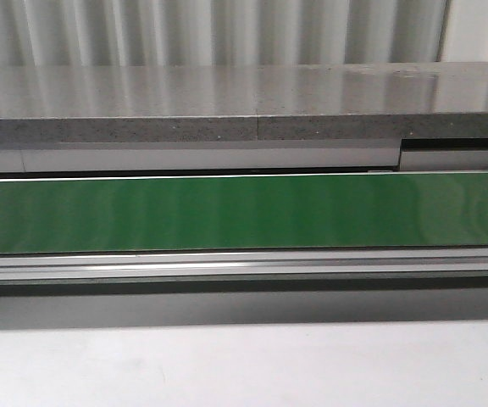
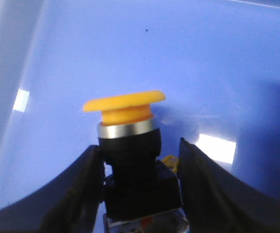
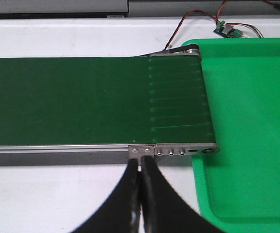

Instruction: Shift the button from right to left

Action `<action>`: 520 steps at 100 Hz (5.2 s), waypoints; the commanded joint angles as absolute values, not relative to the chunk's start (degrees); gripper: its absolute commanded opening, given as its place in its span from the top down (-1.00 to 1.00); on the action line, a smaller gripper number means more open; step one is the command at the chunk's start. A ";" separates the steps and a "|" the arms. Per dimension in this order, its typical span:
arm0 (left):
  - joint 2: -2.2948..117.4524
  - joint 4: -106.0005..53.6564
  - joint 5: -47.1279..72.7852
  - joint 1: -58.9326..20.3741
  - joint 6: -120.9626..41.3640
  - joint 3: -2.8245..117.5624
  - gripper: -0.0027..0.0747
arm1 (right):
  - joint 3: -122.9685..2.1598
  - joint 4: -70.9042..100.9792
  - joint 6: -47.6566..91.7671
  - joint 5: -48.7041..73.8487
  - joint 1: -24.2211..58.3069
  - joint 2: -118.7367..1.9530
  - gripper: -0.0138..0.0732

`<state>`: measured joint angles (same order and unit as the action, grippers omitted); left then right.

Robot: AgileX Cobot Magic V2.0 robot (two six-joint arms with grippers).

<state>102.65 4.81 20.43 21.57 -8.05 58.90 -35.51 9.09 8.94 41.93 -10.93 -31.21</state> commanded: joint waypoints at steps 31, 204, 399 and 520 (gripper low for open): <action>100.36 4.08 17.35 21.78 -8.15 60.60 -0.18 | -37.11 9.55 9.18 38.30 -10.71 -31.20 0.84; 11.89 -12.80 26.95 4.12 -8.24 28.43 0.98 | -37.11 9.55 9.18 38.30 -10.71 -31.20 0.84; -2.31 2.92 0.75 -0.44 3.23 -1.31 0.98 | -37.11 9.55 9.18 38.31 -10.71 -31.20 0.84; -2.31 2.37 0.65 -0.44 3.23 -1.31 0.98 | -36.99 9.55 9.12 35.92 -10.71 -31.20 0.84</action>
